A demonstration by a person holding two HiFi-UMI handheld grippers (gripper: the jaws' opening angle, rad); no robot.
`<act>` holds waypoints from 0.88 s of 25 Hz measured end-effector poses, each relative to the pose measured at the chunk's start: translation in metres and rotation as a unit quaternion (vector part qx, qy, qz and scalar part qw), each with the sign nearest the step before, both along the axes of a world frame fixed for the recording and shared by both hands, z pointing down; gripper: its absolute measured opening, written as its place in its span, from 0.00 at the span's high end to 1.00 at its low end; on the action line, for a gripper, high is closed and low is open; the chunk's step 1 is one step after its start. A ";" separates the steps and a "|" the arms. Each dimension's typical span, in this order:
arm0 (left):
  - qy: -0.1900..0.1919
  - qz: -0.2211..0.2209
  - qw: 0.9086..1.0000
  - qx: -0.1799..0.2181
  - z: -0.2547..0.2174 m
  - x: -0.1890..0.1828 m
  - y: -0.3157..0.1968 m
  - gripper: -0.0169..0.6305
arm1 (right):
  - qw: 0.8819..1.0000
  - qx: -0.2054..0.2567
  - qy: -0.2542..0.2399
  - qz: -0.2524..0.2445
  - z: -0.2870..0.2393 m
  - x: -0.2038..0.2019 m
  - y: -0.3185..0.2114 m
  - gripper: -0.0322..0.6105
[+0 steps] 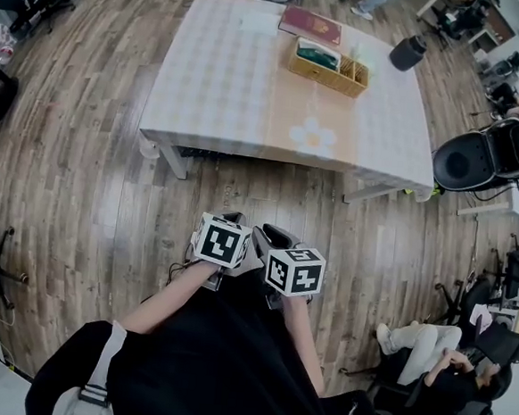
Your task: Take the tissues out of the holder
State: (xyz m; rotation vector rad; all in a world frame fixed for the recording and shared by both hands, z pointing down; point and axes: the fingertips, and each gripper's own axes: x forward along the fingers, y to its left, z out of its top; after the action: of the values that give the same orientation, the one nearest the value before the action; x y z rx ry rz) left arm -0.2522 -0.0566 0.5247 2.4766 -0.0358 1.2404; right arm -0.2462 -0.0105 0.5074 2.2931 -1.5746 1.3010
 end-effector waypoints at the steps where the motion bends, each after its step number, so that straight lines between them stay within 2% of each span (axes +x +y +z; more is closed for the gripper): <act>1: -0.001 0.003 1.000 -0.003 0.003 0.004 0.000 0.96 | 1.000 0.000 -0.004 0.001 0.002 0.003 -0.001 0.81; 11: -0.025 0.021 0.999 0.004 0.026 0.065 -0.013 0.96 | 0.999 0.009 -0.023 0.021 0.014 0.076 -0.011 0.78; 15: -0.026 0.012 1.000 0.010 0.026 0.110 -0.022 0.96 | 1.000 0.014 -0.023 0.009 0.014 0.123 -0.020 0.78; 22: -0.029 -0.013 0.999 0.021 0.020 0.207 -0.037 0.96 | 0.999 0.027 -0.016 -0.007 0.002 0.228 -0.031 0.75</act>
State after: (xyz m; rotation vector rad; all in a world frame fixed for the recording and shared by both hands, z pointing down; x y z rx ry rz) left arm -0.0448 -0.0936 0.5451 2.4671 -0.1095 1.3134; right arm -0.0183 -0.0413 0.5091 2.2987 -1.6525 1.3131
